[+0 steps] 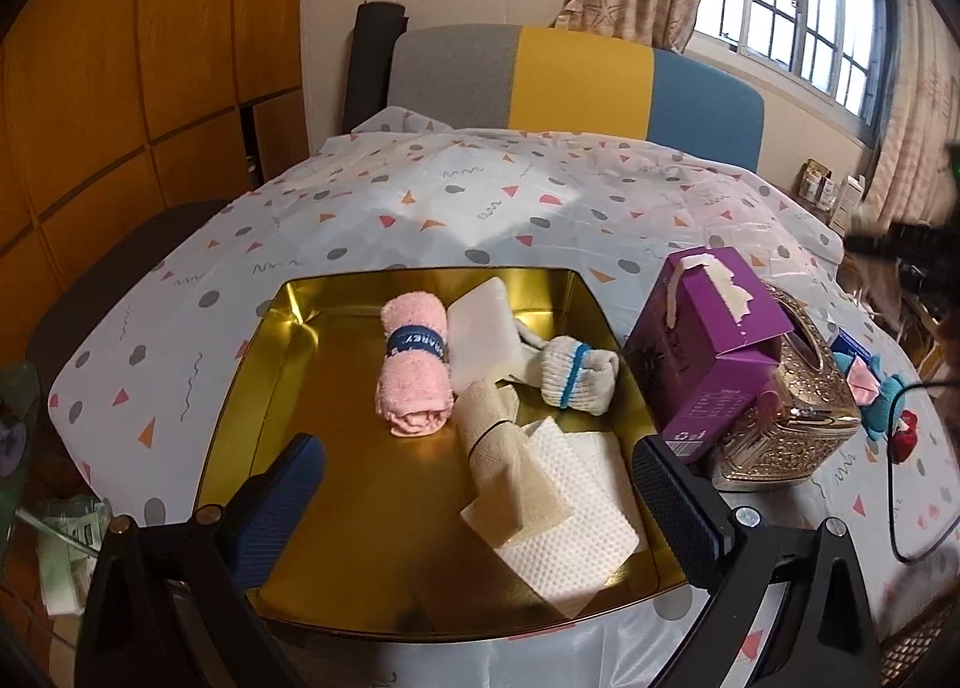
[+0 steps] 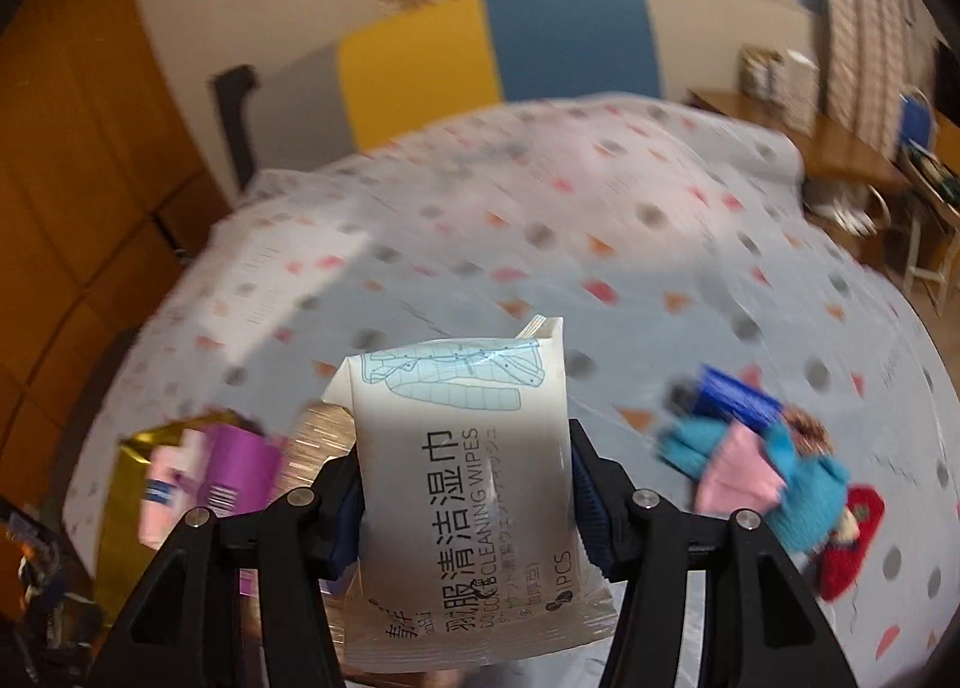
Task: Organize soft objects
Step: 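Carry the white wipes packet into the gold tray and open the right tool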
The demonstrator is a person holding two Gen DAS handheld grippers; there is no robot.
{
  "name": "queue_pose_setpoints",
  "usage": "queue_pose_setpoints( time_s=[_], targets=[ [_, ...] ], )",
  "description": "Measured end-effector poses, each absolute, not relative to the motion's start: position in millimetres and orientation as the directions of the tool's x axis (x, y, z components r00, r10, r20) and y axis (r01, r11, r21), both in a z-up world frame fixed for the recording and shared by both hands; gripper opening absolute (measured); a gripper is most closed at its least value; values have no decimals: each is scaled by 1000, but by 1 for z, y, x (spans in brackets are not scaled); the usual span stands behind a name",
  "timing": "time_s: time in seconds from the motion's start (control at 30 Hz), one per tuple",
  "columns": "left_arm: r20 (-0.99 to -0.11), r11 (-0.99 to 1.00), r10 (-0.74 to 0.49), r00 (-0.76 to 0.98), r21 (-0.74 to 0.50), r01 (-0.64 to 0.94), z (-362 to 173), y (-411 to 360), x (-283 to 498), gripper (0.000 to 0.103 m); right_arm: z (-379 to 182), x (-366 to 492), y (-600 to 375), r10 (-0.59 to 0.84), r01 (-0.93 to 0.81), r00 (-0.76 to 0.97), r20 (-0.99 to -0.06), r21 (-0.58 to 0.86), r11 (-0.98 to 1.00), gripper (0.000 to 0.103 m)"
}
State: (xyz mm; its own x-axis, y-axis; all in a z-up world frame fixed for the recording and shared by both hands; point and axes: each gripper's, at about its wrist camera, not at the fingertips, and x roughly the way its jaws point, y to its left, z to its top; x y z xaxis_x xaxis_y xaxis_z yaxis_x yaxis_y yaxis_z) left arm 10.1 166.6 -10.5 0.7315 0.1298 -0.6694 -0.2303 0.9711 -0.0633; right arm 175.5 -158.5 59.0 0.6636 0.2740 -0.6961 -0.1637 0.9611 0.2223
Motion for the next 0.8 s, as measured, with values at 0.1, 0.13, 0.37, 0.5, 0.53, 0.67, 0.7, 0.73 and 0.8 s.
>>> queue_pose_setpoints(
  time_s=[0.1, 0.13, 0.37, 0.5, 0.53, 0.67, 0.7, 0.73, 0.8],
  targets=[
    [-674, 965, 131, 727, -80, -249, -12, 177, 10, 103, 79, 167, -129, 340, -255, 674, -656, 225, 940, 57],
    [-671, 961, 137, 728, -87, -262, -12, 183, 10, 103, 83, 165, -116, 361, -287, 673, -645, 223, 932, 57],
    [-638, 902, 265, 723, -100, -419, -4, 246, -8, 103, 99, 125, -30, 534, -531, 590, -605, 207, 821, 57],
    [-640, 864, 325, 696, -99, -494, -7, 276, -19, 103, 80, 98, 22, 600, -649, 484, -637, 199, 734, 58],
    [-643, 857, 329, 691, -104, -504, -8, 281, -21, 103, 72, 92, 36, 607, -671, 455, -652, 196, 715, 58],
    [-652, 851, 327, 684, -112, -514, -11, 285, -24, 103, 20, 79, 91, 587, -732, 332, -739, 191, 654, 58],
    [-653, 855, 323, 685, -109, -507, -12, 282, -24, 103, 7, 76, 100, 570, -733, 316, -758, 186, 654, 58],
    [-654, 860, 317, 687, -107, -499, -12, 280, -24, 103, -7, 74, 107, 550, -732, 303, -779, 180, 657, 59],
    [-658, 870, 300, 690, -108, -481, -14, 276, -21, 103, -33, 73, 117, 509, -735, 277, -815, 161, 658, 60]
  ],
)
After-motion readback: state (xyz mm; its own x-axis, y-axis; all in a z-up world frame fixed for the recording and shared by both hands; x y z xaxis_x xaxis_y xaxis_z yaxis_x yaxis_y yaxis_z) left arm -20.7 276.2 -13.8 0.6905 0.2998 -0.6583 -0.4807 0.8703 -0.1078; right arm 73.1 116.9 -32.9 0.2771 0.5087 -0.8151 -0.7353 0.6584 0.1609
